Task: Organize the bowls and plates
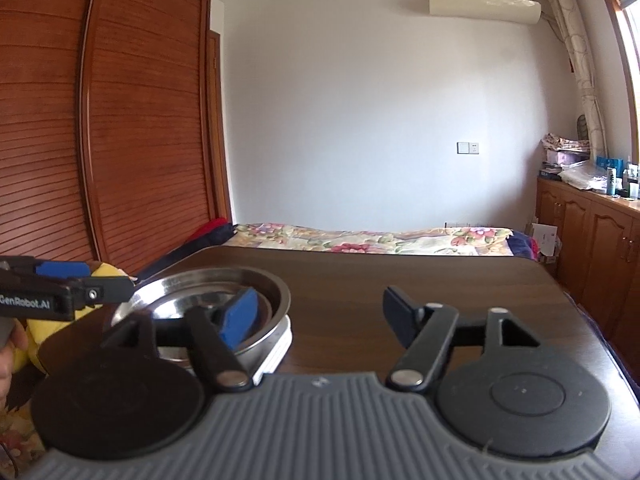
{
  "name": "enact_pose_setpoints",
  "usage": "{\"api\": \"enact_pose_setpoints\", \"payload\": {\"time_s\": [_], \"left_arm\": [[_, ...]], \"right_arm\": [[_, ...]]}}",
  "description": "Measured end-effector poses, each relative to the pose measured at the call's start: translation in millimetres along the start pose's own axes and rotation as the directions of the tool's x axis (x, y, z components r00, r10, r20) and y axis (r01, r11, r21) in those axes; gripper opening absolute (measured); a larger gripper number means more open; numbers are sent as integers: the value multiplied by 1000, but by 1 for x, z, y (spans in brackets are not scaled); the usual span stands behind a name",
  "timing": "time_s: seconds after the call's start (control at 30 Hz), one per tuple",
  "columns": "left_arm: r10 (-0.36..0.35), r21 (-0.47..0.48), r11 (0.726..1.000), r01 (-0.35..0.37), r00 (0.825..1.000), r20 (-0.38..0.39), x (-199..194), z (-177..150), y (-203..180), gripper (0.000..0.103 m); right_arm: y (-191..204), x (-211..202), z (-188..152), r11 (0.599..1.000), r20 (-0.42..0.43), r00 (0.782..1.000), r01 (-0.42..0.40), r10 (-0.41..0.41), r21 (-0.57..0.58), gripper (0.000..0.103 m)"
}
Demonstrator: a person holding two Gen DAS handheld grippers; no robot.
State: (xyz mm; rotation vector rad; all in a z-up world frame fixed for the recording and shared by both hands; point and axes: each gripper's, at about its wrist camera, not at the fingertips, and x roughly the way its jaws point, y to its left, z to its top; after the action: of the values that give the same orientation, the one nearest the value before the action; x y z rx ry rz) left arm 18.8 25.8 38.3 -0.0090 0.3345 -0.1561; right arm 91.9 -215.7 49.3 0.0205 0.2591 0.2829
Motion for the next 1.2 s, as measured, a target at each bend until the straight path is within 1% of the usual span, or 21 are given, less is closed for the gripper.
{"api": "enact_pose_setpoints", "payload": {"time_s": [0.03,0.13,0.23,0.3,0.33,0.43,0.6,0.67,0.77,0.87,0.93,1.0,1.1,1.2], "left_arm": [[-5,5,1000,5,1000,7,-2,2,-2,98],[-25,19,1000,24,999,21,-7,5,-9,103],[-31,25,999,31,999,28,-11,8,-14,103],[-28,23,999,28,999,30,-13,8,-17,103],[-30,24,999,29,999,33,-14,8,-19,103],[-34,20,999,33,999,37,-16,6,-22,103],[-40,25,999,39,998,43,-18,5,-30,103],[-39,28,999,37,998,40,-17,5,-34,103],[-18,35,999,17,999,39,-16,4,-39,103],[25,35,999,-26,999,32,-16,2,-41,103],[37,38,999,-38,999,26,-15,1,-42,103],[33,37,999,-34,999,28,-15,-1,-42,103],[7,33,999,-8,1000,23,-16,-4,-41,103],[3,29,1000,-3,1000,18,-15,-7,-42,103]], "right_arm": [[-1,-1,1,1000,1,1000,5,-5,4,77],[-4,-4,2,999,1,1000,31,-31,13,82],[-6,-5,2,998,3,998,55,-55,16,95],[-8,-7,1,998,5,998,68,-68,17,98],[-9,-7,1,997,3,997,76,-76,20,103],[-12,-10,-2,996,-1,996,86,-86,32,103],[-16,-7,-6,993,-35,993,118,-117,30,103],[-18,-8,-6,992,-33,992,119,-118,40,103],[-18,-11,-7,991,-21,992,128,-127,31,103],[-16,-14,-7,990,-14,990,138,-138,19,103],[-16,-17,-7,990,-8,990,141,-141,18,103],[-15,-19,-8,989,-4,989,149,-149,17,103],[-14,-23,-11,987,0,987,158,-158,18,103],[-11,-25,-15,986,0,987,163,-163,14,103]]}}
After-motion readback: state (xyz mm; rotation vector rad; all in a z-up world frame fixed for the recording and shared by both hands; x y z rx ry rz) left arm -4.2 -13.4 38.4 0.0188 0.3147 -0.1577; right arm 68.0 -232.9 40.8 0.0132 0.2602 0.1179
